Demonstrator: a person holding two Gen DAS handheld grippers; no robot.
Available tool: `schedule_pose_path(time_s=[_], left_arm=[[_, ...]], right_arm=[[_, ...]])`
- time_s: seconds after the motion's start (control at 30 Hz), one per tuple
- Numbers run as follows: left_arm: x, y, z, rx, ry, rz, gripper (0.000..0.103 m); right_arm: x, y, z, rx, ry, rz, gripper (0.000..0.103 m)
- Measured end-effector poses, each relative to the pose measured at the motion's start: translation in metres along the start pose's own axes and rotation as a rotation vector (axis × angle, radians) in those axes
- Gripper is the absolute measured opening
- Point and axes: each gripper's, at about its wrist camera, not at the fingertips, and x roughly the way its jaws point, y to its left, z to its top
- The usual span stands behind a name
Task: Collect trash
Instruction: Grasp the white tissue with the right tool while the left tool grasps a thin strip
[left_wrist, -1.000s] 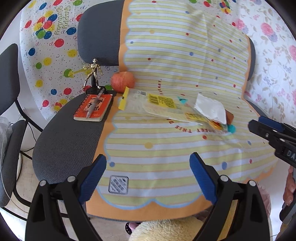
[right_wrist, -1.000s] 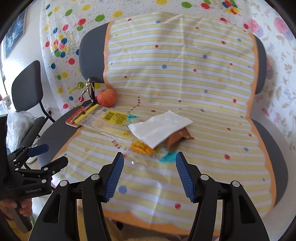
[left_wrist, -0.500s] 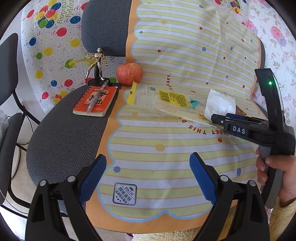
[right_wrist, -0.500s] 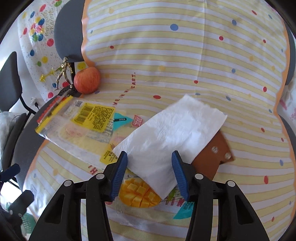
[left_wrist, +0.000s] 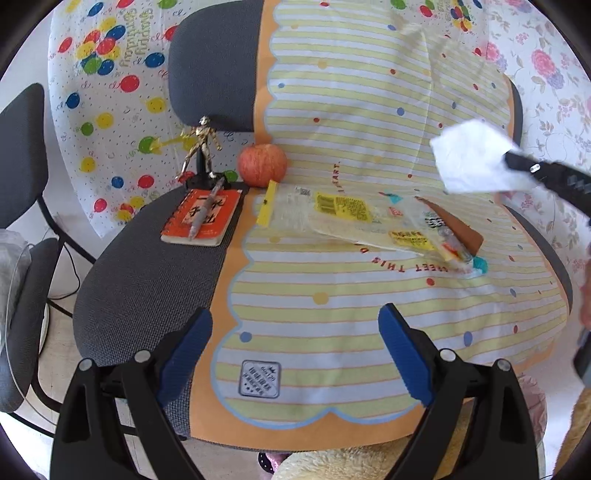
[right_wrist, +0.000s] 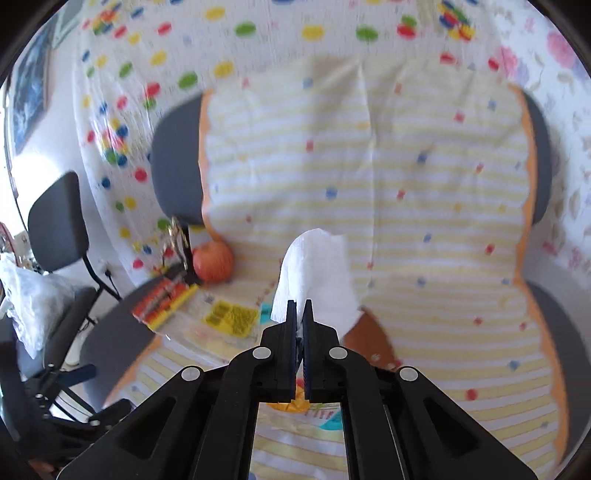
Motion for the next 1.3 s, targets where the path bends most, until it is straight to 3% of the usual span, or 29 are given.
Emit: schedule_pose_path(time_s=[0.27,0.37,0.43,0.63,0.77,0.87,0.97,1.13,1.3], left_arm=[[0.012,-0.057,0.017,0.065,0.001,-0.101,0.089],[0.025,-0.079,0.018,0.076,0.024,-0.168,0.079],[0.038,-0.091,0.018,0.060,0.060,-0.214,0.064],[0.064,-0.109,0.028,-0.035,0.118,-0.311,0.056],[0.086,-0.120,0.030,-0.047,0.184,-0.319,0.046],[0.088,-0.124,0.032,-0.056,0.173,-0.314,0.042],[0.089,-0.125,0.035,-0.079,0.183,-0.337,0.028],[0.076,-0.125,0.039,-0.090,0.125,-0.356,0.007],[0.035,-0.124,0.044,-0.039,-0.007,-0.347,0.000]], right_arm=[[-0.064,-0.033,-0.035,-0.006,-0.032,-0.179,0.003],[-0.073,-0.037,-0.055,-0.020,-0.034,-0.229,0.003],[-0.075,-0.043,-0.068,0.000,-0.019,-0.219,0.003],[-0.081,-0.060,-0.088,0.066,0.004,-0.181,0.003],[-0.082,-0.066,-0.095,0.086,0.014,-0.162,0.003],[-0.082,-0.069,-0.099,0.088,0.021,-0.160,0.003],[-0.080,-0.071,-0.103,0.097,0.032,-0.155,0.003],[-0.081,-0.071,-0.107,0.108,0.042,-0.140,0.003],[-0.086,-0.072,-0.109,0.130,0.045,-0.126,0.003]])
